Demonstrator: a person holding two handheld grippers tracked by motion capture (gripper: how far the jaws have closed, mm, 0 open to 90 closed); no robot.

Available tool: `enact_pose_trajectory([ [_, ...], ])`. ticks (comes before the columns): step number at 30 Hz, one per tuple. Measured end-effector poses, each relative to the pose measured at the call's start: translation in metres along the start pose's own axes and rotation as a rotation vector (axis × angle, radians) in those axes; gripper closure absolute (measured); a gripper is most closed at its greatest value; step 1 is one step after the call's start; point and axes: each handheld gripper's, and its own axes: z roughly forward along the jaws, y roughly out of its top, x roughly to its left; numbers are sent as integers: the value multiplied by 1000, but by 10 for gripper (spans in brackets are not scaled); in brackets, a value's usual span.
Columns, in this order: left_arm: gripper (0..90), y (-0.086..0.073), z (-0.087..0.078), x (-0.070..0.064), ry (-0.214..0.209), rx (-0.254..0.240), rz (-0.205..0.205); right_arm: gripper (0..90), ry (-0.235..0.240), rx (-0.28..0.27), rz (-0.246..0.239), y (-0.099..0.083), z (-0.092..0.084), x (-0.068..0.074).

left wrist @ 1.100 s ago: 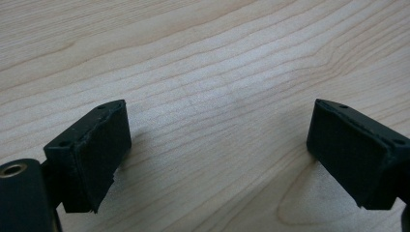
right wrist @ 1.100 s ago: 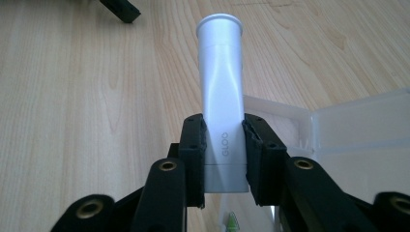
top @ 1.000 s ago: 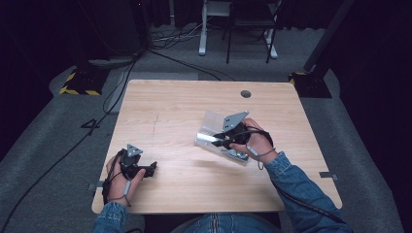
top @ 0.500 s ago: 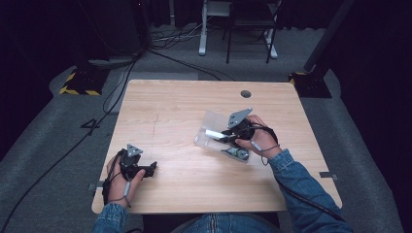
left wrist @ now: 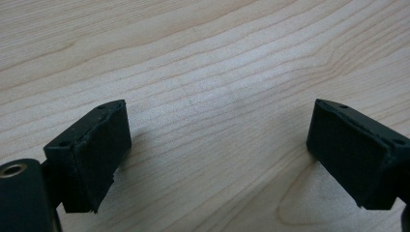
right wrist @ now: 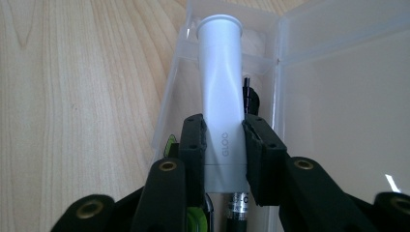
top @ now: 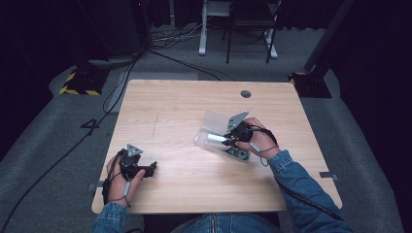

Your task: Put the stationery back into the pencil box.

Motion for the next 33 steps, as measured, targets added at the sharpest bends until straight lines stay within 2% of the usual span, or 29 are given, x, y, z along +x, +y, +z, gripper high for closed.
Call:
enact_pose_trajectory([
  [16, 88, 0, 0, 0, 0, 0, 0, 719, 13, 42, -36, -4, 12, -1],
  [33, 88, 0, 0, 0, 0, 0, 0, 718, 33, 26, 5, -9, 19, -4],
])
